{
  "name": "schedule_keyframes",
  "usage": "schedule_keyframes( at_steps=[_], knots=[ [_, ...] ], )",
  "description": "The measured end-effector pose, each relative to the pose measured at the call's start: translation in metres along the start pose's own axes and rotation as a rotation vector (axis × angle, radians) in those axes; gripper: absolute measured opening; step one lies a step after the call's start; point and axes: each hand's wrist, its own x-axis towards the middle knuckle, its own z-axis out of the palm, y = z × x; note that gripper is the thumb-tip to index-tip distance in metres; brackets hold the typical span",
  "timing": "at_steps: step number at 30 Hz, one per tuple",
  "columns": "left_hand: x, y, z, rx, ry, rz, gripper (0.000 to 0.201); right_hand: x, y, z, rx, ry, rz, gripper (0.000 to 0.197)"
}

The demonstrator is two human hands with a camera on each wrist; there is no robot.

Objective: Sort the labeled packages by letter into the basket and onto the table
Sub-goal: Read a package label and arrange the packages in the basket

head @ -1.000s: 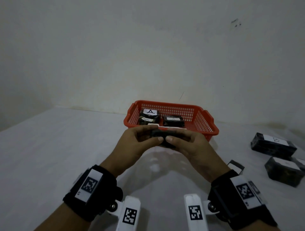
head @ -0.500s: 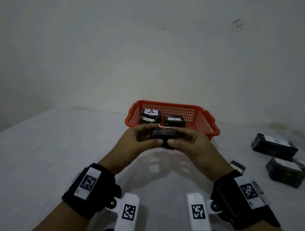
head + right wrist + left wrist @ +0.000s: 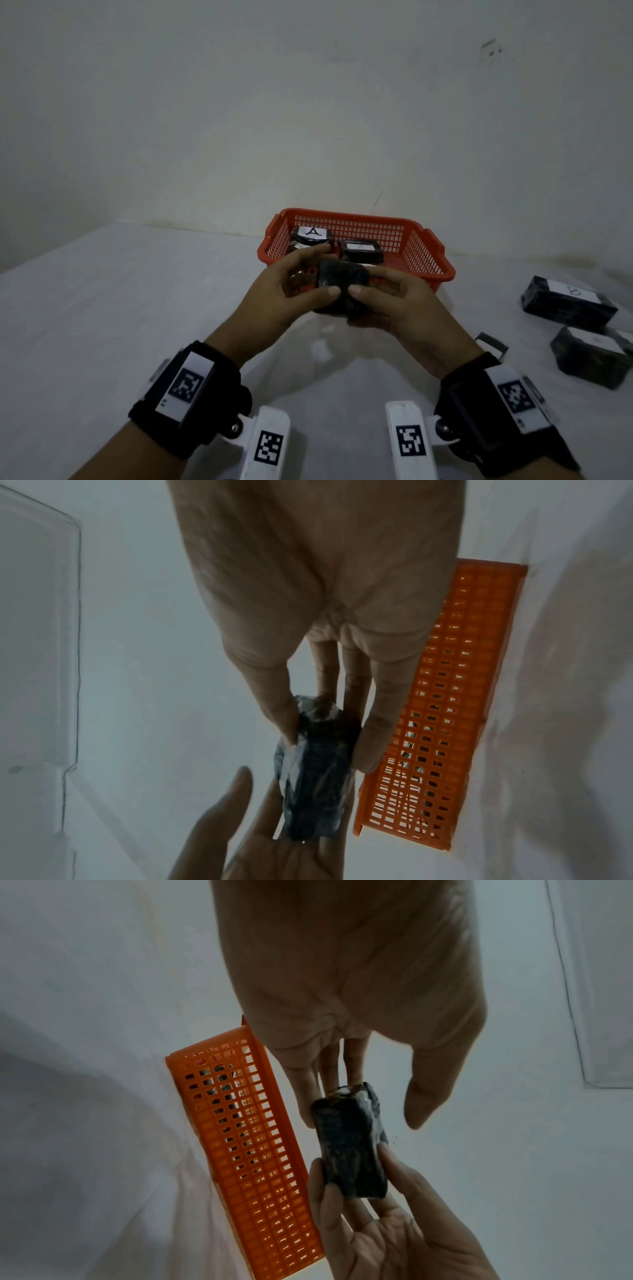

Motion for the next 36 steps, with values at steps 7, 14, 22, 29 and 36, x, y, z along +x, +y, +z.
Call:
schedule_keyframes(
  at_steps=[7, 14, 22, 29, 36],
  knots=[
    [-0.0003, -0.0006, -0.0007, 0.072, 0.092, 0.084, 0.034, -0.0005, -0.0015, 0.0027, -0.011, -0.013, -0.022, 0.045],
    [-0.0008, -0.0003, 0.0012, 0.064, 0.034, 0.123, 0.047, -0.0003, -0.0035, -0.0006, 0.008, -0.035, -0.026, 0.046],
    [-0.0002, 0.004, 0.0016, 0.084, 0.088, -0.024, 0.043, 0.0014, 0.0017, -0.0059, 0.027, -0.02, -0.098, 0.065],
    [-0.0013, 0.0043, -0.0001, -0.037, 0.016, -0.043, 0.058, -0.0016, -0.006, -0.0062, -0.093, 0.017, -0.175, 0.061],
    [-0.0016, 0.0052, -0.001, -0.036, 0.032, -0.023, 0.056, 0.001, -0.0006, -0.0048, -0.04, -0.008, -0.169, 0.061]
  ],
)
